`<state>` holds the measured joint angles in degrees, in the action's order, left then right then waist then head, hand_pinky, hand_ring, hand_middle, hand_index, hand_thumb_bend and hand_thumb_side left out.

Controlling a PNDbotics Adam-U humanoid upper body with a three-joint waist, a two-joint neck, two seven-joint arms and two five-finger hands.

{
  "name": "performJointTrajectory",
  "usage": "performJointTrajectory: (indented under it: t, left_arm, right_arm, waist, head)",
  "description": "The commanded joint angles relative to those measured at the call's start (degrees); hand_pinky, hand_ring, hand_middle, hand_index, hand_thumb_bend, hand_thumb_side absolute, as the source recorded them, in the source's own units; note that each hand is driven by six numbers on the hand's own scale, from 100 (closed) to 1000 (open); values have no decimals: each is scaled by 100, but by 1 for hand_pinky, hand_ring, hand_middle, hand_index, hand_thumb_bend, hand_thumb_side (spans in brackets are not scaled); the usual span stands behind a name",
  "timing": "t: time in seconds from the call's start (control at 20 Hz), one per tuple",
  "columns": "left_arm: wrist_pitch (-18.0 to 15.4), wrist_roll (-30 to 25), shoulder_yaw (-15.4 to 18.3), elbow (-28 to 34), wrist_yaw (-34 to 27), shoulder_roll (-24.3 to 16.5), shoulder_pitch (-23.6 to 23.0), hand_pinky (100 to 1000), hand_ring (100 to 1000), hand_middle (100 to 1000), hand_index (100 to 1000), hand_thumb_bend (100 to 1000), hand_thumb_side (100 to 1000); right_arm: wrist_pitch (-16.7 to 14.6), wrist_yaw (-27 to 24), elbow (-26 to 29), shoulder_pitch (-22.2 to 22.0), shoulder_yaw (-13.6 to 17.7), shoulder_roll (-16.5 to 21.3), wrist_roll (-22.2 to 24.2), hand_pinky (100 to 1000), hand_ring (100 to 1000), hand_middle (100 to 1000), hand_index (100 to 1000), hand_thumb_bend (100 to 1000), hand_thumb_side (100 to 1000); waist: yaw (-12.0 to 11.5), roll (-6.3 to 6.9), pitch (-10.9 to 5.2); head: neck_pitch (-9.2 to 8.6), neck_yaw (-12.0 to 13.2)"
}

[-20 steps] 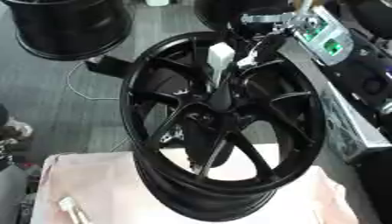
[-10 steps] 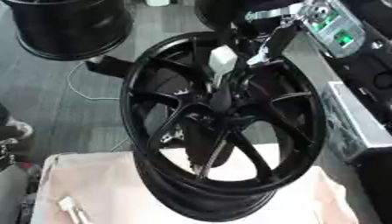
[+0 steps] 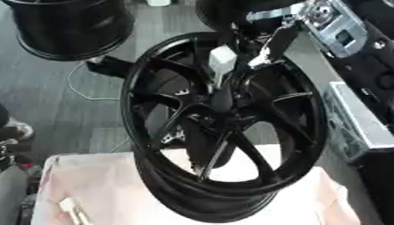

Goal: Pull the pin out of the wheel hub.

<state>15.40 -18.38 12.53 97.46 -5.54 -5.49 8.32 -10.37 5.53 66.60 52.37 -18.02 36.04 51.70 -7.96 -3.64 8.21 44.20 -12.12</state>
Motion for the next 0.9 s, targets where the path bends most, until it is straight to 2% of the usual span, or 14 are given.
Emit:
performJointTrajectory:
  t: [0.05,0.55,0.9]
  left_arm:
    - [-6,-26,5,77,5,-37,62,499,565,636,685,312,977]
    - [-7,-30,7,78,9,-36,65,499,565,635,686,311,977]
    - [-11,-39,0,81,9,-25,88,499,566,635,686,310,978]
  right_arm:
    - [-22,-6,160,31,-13,162,27,415,387,653,800,464,221]
    - [101,25,207,-9,15,159,27,404,380,643,793,478,200]
    - [145,104,117,0,66,48,-65,385,365,614,770,456,167]
  waist:
    - [-10,24,-63]
    - [-26,27,-46]
    - [-68,36,-16]
  head:
    - [-8,16]
    - [-8,20]
    - [-8,5]
